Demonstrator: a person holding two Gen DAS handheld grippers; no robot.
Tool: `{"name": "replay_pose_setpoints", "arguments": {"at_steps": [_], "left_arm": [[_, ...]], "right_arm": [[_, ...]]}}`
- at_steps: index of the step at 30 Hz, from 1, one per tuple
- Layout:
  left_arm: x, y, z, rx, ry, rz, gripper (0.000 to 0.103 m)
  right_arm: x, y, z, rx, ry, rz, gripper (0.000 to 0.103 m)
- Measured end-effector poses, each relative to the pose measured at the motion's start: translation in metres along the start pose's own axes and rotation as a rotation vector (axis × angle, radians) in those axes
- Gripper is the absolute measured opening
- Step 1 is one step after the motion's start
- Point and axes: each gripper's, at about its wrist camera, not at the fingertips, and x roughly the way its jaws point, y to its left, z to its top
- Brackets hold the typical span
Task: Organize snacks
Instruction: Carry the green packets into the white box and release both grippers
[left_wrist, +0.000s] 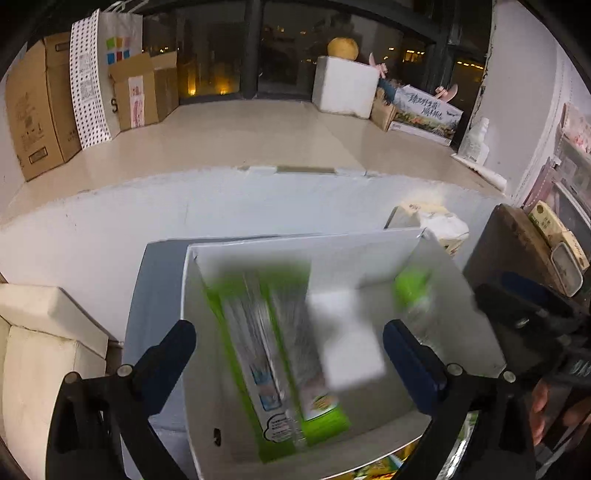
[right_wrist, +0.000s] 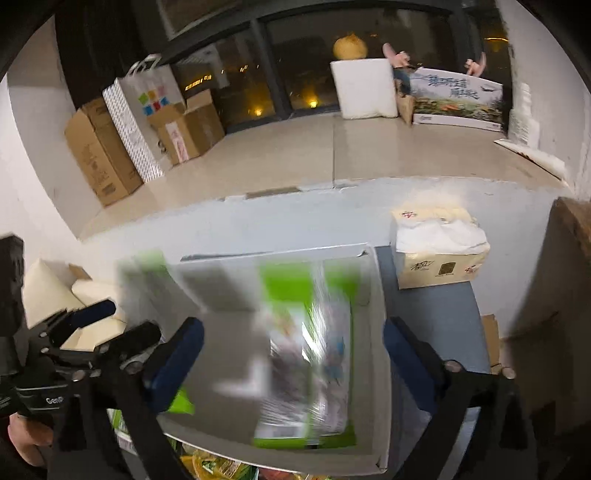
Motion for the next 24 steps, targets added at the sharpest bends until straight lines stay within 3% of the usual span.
{"name": "replay_pose_setpoints", "arguments": {"at_steps": [4, 8, 13, 18, 24], "left_arm": [[-0.012, 0.010, -0.013, 0.010, -0.050, 0.039, 0.103], [-0.037, 0.021, -0.028, -0.028, -0.148, -0.010, 0.103], [-0.066, 0.012, -0.066, 0.016, -0.140, -0.055, 0.103], [-0.099, 0.001, -0.119, 0.008, -0.148, -0.071, 0.103], [-0.118, 0.000, -0.184, 0.005, -0.122, -0.096, 0.103]], "right_arm": [[-0.015, -0.012, -0.005, 0.051, -0.039, 0.021, 0.103], [-0.042, -0.014, -0.014, 0.076, -0.081, 0.073, 0.103], [-0.074, -0.010, -0.042, 0.038, -0.091, 0.105, 0.103], [-0.090, -0.012, -0.098, 0.023, -0.065, -0.039, 0.103], [-0.073, -0.037, -0.174, 0.240, 0.059, -0.143, 0.103]]}}
